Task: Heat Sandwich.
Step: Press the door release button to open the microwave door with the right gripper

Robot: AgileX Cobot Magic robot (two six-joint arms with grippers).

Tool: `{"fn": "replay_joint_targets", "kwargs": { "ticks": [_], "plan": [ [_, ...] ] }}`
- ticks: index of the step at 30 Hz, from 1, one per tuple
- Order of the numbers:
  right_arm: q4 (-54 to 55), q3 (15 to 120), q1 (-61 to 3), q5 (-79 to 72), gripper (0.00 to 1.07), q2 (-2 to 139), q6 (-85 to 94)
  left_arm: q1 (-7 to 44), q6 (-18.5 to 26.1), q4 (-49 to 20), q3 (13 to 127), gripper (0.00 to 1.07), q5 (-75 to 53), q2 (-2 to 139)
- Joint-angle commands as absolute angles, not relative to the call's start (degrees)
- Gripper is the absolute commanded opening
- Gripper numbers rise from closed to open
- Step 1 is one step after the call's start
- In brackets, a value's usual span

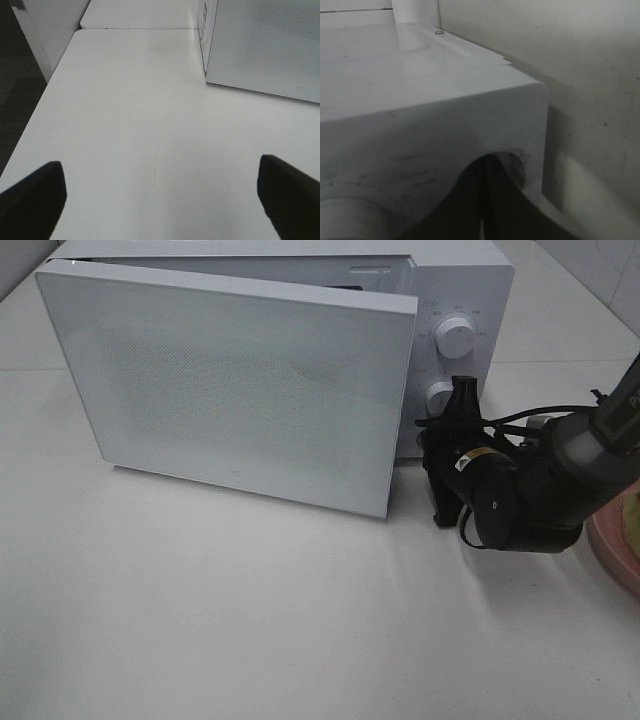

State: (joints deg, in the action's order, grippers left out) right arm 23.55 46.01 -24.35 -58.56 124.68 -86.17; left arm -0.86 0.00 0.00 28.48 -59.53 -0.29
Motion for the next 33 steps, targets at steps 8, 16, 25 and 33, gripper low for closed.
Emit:
{"fn": "replay_joint_targets", "kwargs": {
  "ticks": [8, 16, 25, 33],
  "plan": [
    [20.2, 50.5, -23.3, -72.5, 0.01, 124.7, -86.1, -1.1, 0.0, 0.0, 28.4, 0.98, -59.3, -1.8],
    [19.8, 50.5, -23.3, -69.7, 0.01, 124.7, -86.1, -1.1, 0.0, 0.0, 28.4, 0.98, -59.3, -1.8],
    [18.5, 50.3, -23.4, -67.9, 0.01, 124.7, -86.1, -1.1, 0.0, 0.0, 28.4, 0.98, -59.3, -1.8],
    [18.3, 50.3, -23.4, -62.6, 0.01, 124.7, -86.1, -1.1, 0.0, 0.0, 28.4, 0.98, -59.3, -1.8]
  ]
}}
